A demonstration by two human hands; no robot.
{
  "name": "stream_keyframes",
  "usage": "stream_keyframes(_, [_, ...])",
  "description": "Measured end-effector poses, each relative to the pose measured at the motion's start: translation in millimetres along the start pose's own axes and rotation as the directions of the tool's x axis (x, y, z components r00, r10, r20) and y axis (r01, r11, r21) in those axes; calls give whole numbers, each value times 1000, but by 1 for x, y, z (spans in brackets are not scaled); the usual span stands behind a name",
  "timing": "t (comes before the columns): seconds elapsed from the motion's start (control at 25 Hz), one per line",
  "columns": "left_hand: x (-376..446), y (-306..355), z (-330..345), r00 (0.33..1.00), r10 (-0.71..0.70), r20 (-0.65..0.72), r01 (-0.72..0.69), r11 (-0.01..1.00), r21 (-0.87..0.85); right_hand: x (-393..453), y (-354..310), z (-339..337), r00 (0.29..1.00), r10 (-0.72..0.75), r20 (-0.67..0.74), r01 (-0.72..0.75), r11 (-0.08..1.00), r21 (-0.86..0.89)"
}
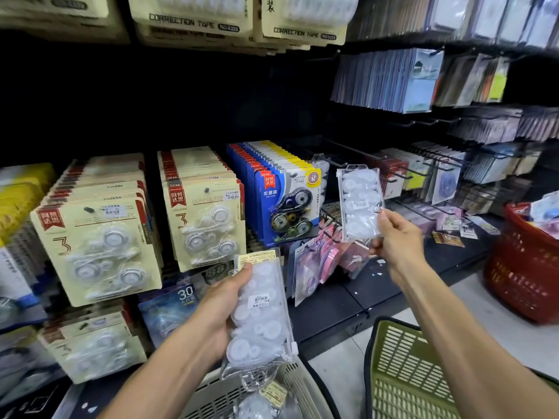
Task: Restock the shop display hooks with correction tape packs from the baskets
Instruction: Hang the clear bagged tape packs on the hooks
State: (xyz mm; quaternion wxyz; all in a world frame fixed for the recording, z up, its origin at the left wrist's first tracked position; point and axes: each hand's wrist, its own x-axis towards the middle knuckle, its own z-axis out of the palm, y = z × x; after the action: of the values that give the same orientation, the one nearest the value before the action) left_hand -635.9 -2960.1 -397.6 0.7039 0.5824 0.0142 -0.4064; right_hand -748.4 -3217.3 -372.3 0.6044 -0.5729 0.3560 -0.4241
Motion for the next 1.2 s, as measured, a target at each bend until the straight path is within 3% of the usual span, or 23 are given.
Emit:
stream_keyframes(0.4, [3, -4, 0, 1000, 5, 16, -6, 999, 32, 6, -11, -3, 999, 5, -32, 0, 989, 147])
stream_keyframes(0.68, [-1, -2, 2, 1000, 24, 2, -24, 999, 21, 14, -12, 8, 991, 118, -61, -104, 976, 192])
stream_keyframes(0.84, [-3, -1, 2, 1000, 23, 2, -23, 999, 23, 9, -18, 6, 970, 211, 120, -243, 858, 452])
stream_keyframes(0.88, [-3, -1, 3, 1000, 19, -3, -19, 1000, 20, 7, -18, 7, 965, 224, 139, -262, 873, 412])
stream_keyframes(0.96, [-2, -1, 4, 1000, 8, -20, -8, 1000, 0, 2, -12, 14, 970, 217, 107, -227, 970, 87])
stream_keyframes(1.04, [-1, -1, 5, 1000, 9, -29, -10, 999, -52, -9, -4, 22, 959, 171, 226, -125, 971, -205])
stream_keyframes(1.16, [2, 1, 5, 998, 39, -46, -46, 985, -164, -35, -4, 37, 804, 208, 557, 16, 929, -370])
stream_keyframes(1.2, [2, 2, 5, 998, 48, -48, -56, 981, -185, -43, -4, 42, 743, 187, 643, 125, 904, -408])
